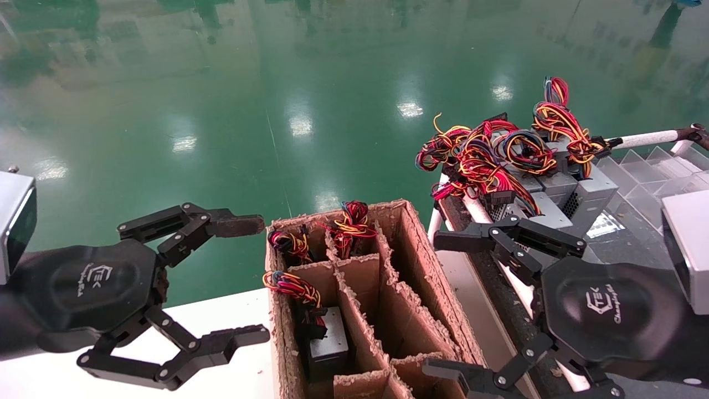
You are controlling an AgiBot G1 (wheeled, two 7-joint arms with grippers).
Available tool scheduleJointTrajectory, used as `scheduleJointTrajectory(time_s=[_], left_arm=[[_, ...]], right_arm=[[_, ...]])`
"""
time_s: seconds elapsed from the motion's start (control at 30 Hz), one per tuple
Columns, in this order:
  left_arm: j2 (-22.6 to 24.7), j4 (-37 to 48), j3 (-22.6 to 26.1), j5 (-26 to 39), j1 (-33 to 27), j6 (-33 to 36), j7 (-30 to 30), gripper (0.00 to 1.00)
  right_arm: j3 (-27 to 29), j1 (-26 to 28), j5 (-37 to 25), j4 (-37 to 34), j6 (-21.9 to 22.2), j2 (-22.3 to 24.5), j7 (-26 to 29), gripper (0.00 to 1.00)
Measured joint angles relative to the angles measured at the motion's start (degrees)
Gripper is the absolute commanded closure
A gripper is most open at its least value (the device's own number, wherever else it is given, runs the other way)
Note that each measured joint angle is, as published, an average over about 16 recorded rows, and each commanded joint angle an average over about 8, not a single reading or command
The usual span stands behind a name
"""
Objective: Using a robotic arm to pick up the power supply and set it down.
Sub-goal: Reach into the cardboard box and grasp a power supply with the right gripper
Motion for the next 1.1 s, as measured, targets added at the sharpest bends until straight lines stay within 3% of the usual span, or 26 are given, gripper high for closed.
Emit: scheduleJointTrajectory(time_s=[0.47, 0.93, 1.0, 1.1], left_arm=[[0.0, 0.0, 0.0, 0.0, 0.0, 0.0, 0.0, 0.0], [0.0, 0.0, 0.0, 0.0, 0.0, 0.0, 0.0, 0.0], [0.0, 0.0, 0.0, 0.0, 0.0, 0.0, 0.0, 0.0], [0.0, 0.0, 0.0, 0.0, 0.0, 0.0, 0.0, 0.0]], right_arm=[[-3.9, 2.1, -7.6, -2.7, 4.2, -3.8, 1.8, 0.0], [-14.6, 13.5, -22.7, -14.6, 9.0, -19.7, 7.7, 0.0], [-15.7, 14.6, -24.3, -16.6, 9.6, -22.0, 7.6, 0.17], [-17.1, 15.6, -26.3, -18.9, 10.7, -25.0, 7.0, 0.55]])
